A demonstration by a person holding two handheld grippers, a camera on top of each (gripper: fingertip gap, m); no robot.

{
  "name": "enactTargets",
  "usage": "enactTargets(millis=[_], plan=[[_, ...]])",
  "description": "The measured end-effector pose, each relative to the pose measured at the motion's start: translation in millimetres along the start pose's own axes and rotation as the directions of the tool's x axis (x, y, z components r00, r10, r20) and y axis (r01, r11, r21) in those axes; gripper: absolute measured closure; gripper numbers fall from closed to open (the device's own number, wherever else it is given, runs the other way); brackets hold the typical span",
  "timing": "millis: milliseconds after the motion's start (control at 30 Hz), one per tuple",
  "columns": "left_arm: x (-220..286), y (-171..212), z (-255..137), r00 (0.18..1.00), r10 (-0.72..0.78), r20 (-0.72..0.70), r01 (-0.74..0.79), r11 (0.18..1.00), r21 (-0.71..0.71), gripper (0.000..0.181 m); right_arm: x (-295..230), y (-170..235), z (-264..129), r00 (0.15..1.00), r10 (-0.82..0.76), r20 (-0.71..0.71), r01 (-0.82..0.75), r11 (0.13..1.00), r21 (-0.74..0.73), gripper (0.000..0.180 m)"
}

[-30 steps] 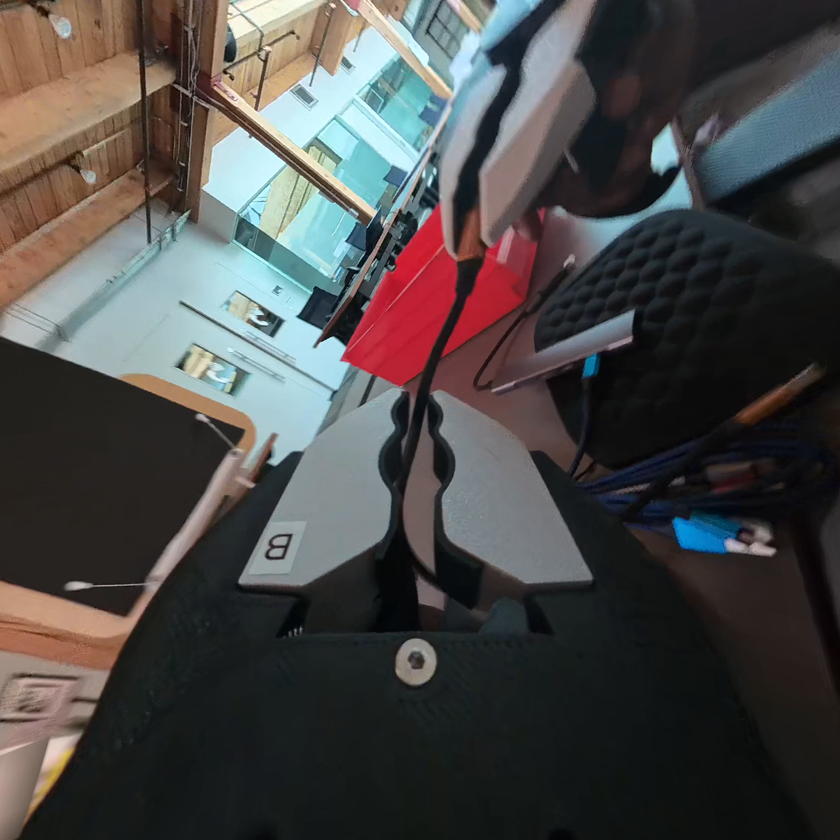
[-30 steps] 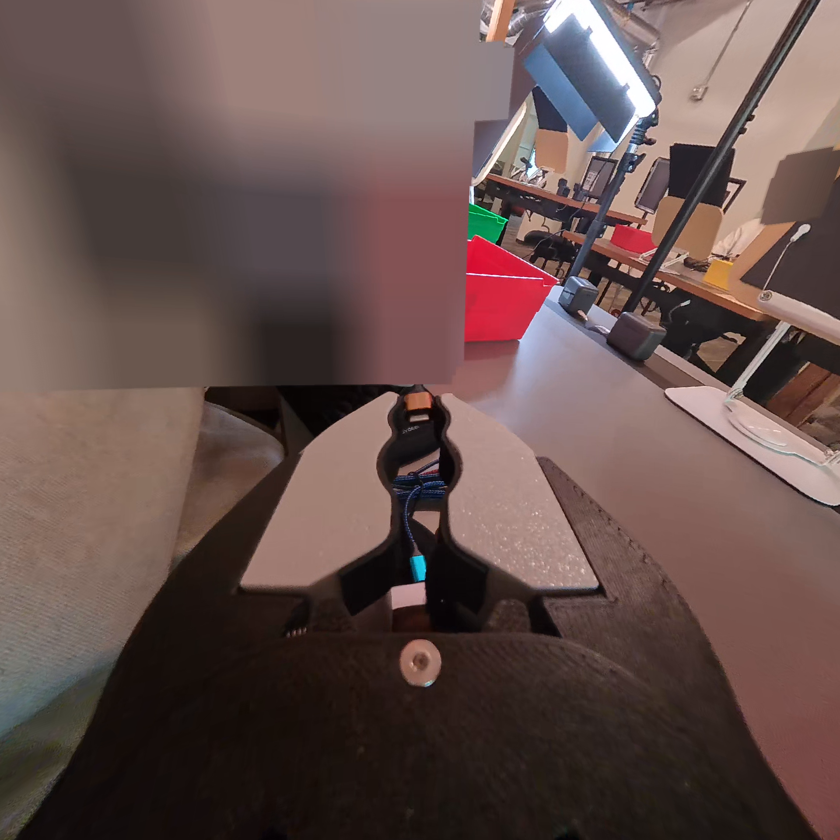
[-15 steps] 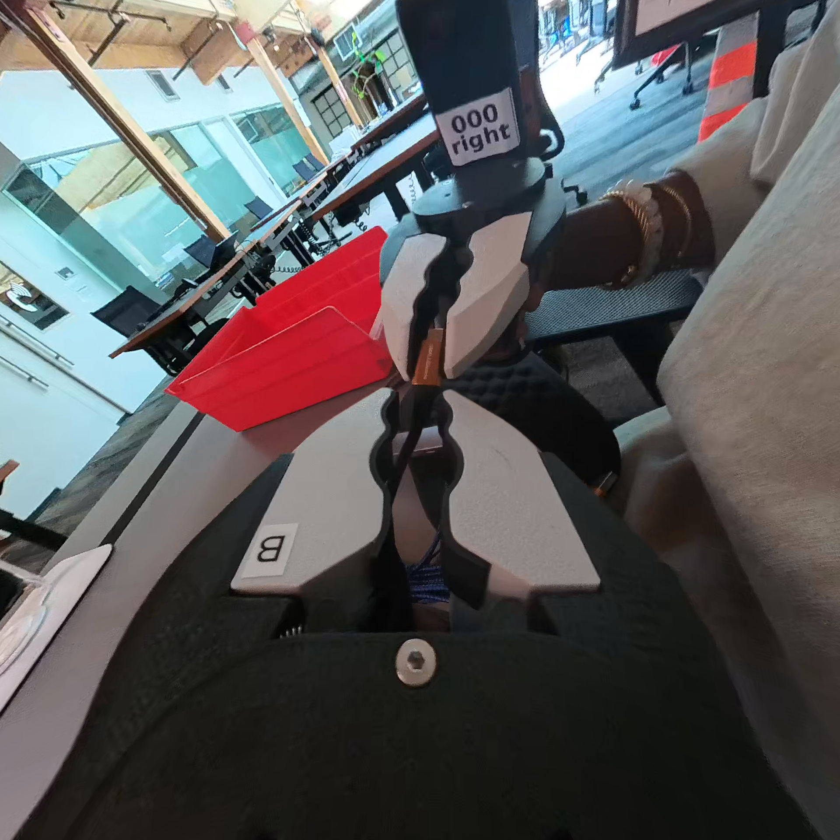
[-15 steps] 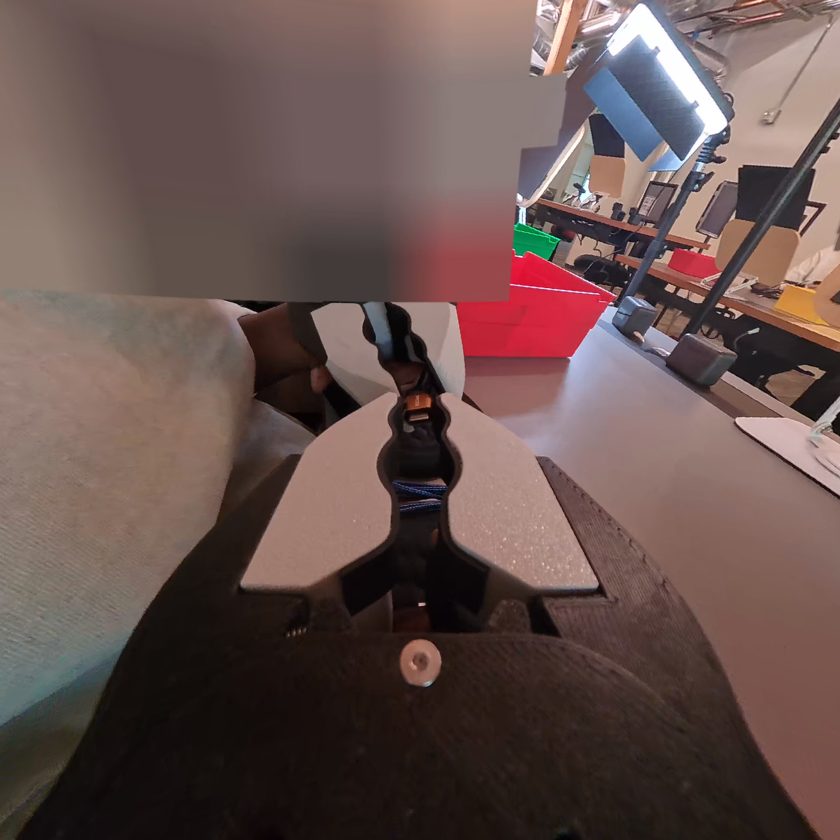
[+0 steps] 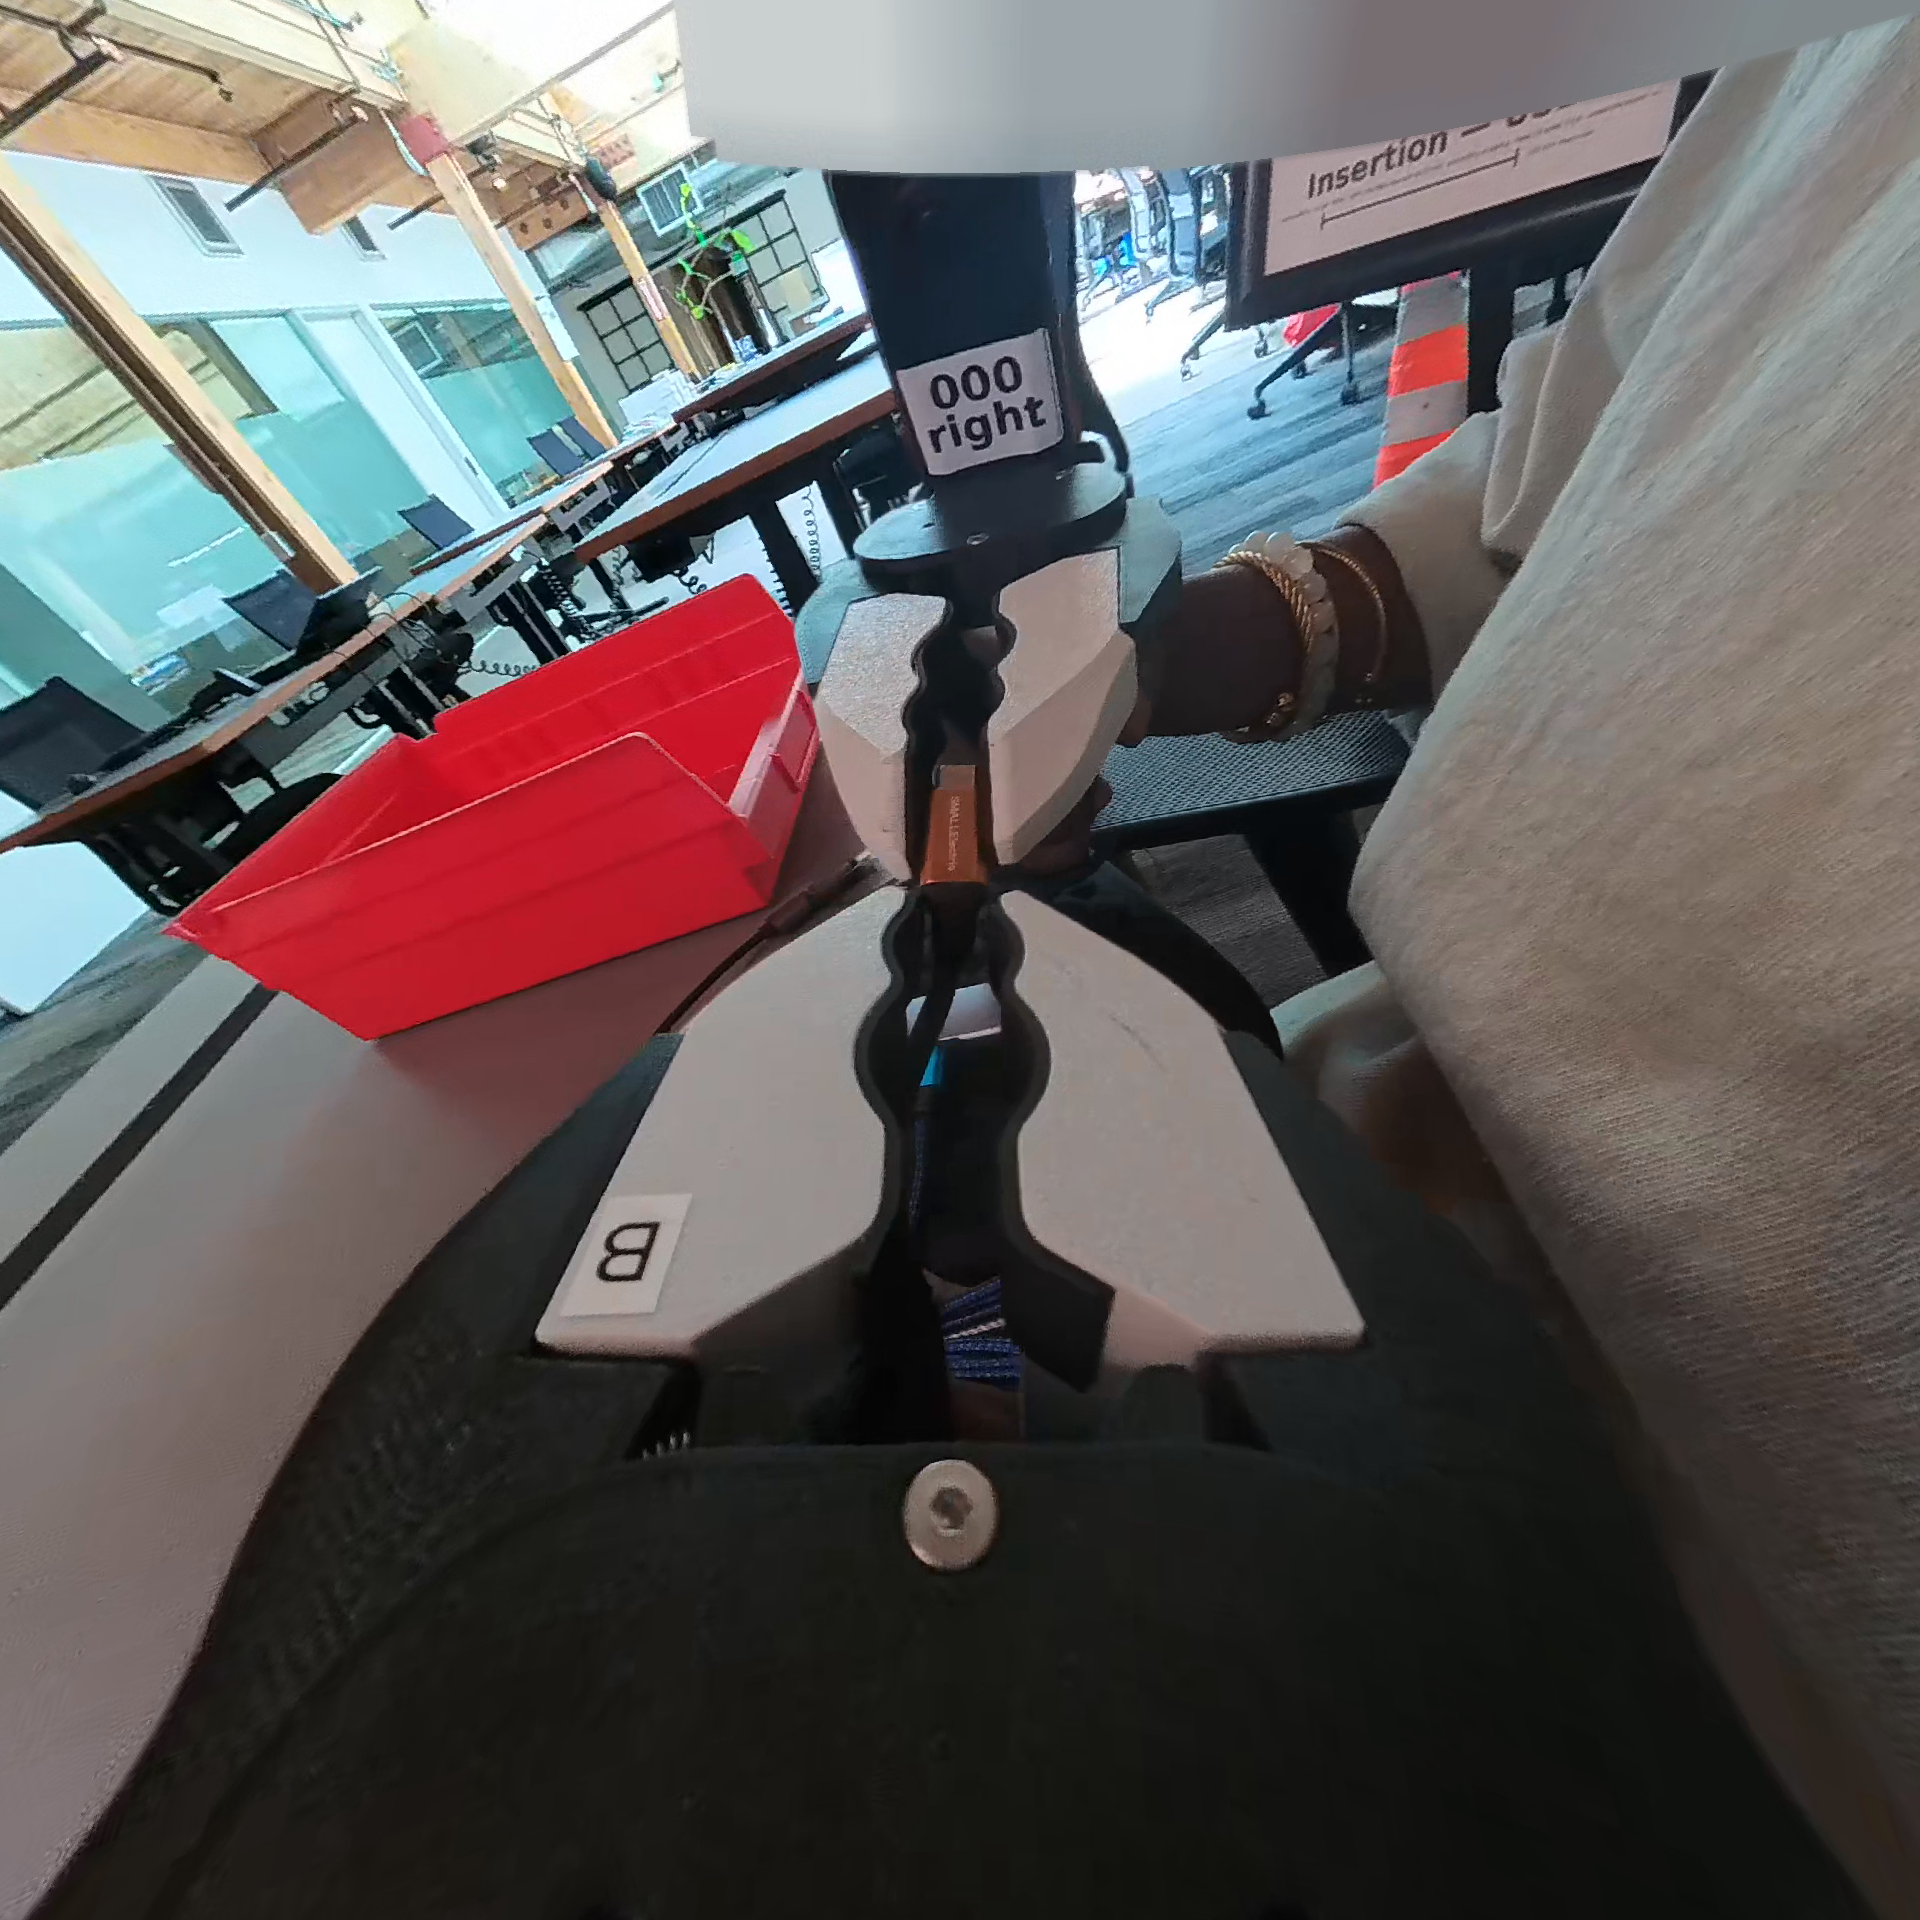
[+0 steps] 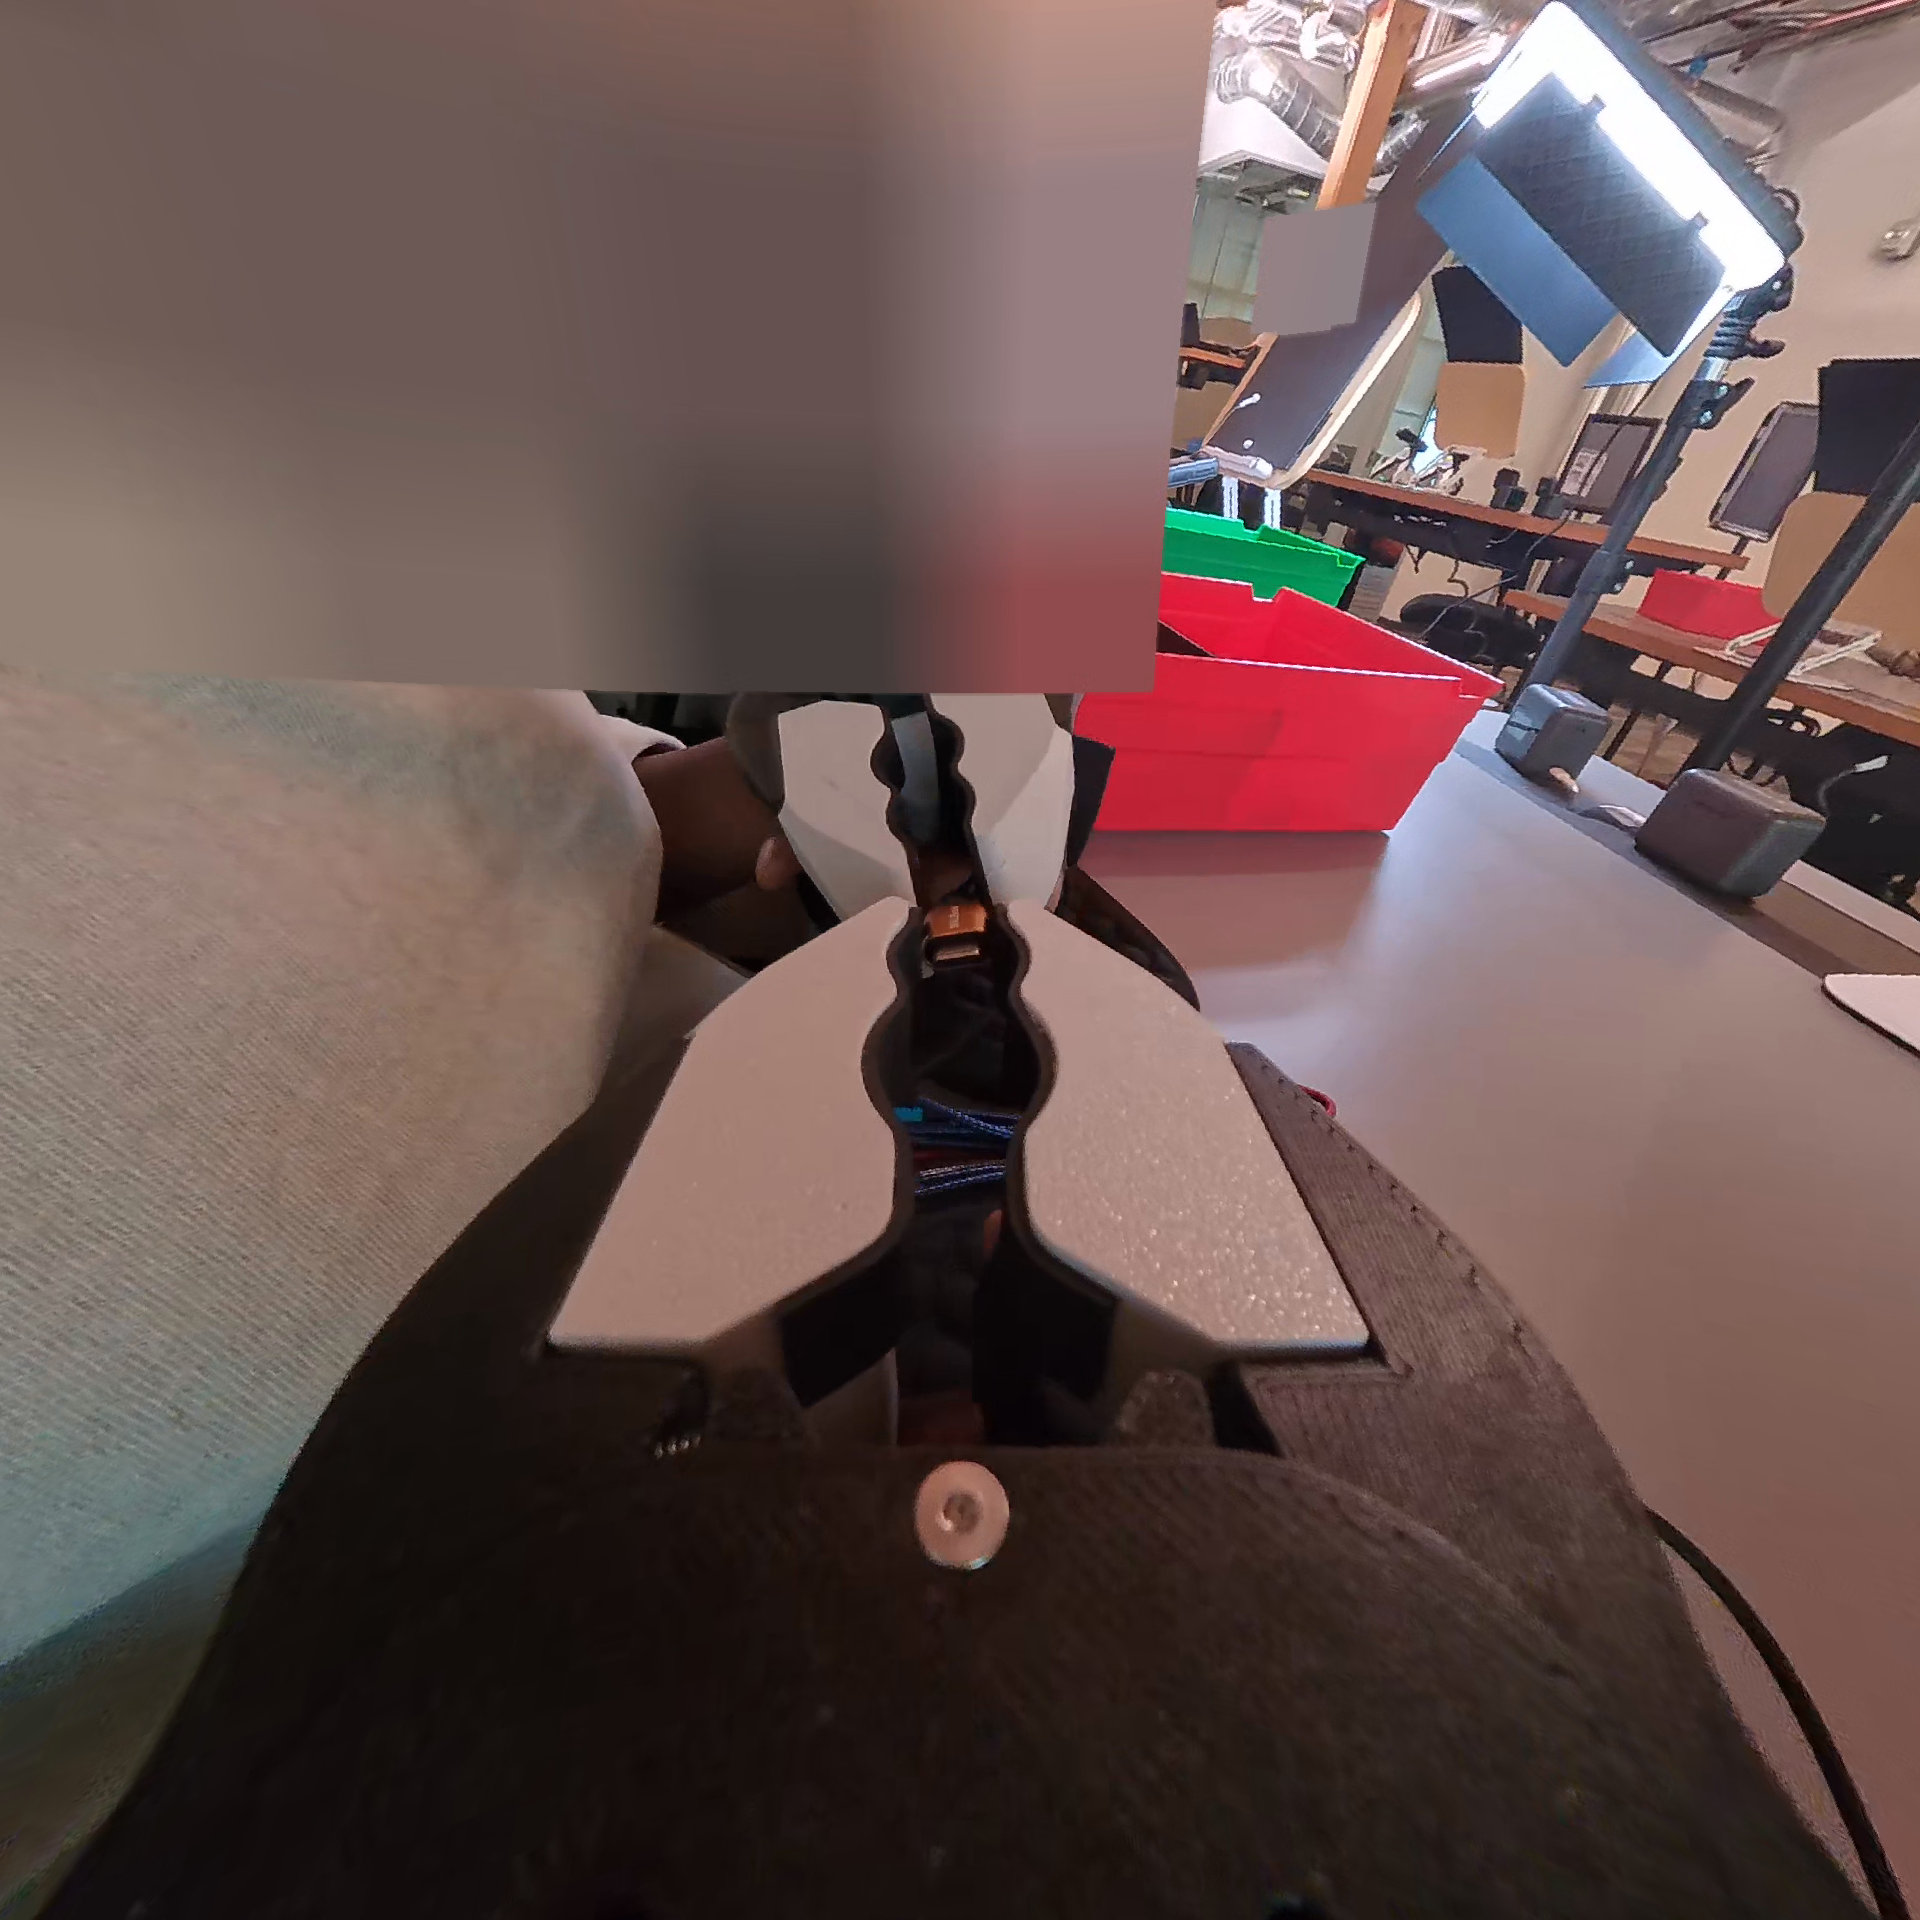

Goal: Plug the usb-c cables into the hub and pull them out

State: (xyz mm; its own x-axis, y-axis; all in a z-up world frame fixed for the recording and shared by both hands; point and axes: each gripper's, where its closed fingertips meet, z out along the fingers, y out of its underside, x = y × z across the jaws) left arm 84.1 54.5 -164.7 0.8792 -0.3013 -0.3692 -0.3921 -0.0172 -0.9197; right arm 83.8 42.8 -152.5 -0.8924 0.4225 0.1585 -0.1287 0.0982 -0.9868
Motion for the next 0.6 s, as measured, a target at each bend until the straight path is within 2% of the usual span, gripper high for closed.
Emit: enactTargets(millis=[400,600], plan=[[1.7,-1.1,-0.8,0.999,-0.027,-0.023,0.027,0.999,0.018,0.168,-1.3,2.0,1.1,1.0,0.015,0.009,-0.015,1.0,-0.001,0.168],[-3.6,4.1,-1.0,1.0,-0.017,0.004,0.017,0.999,-0.039,0.168,3.2,6.6,0.5,0.999,0.048,-0.008,-0.049,0.997,-0.055,0.167]])
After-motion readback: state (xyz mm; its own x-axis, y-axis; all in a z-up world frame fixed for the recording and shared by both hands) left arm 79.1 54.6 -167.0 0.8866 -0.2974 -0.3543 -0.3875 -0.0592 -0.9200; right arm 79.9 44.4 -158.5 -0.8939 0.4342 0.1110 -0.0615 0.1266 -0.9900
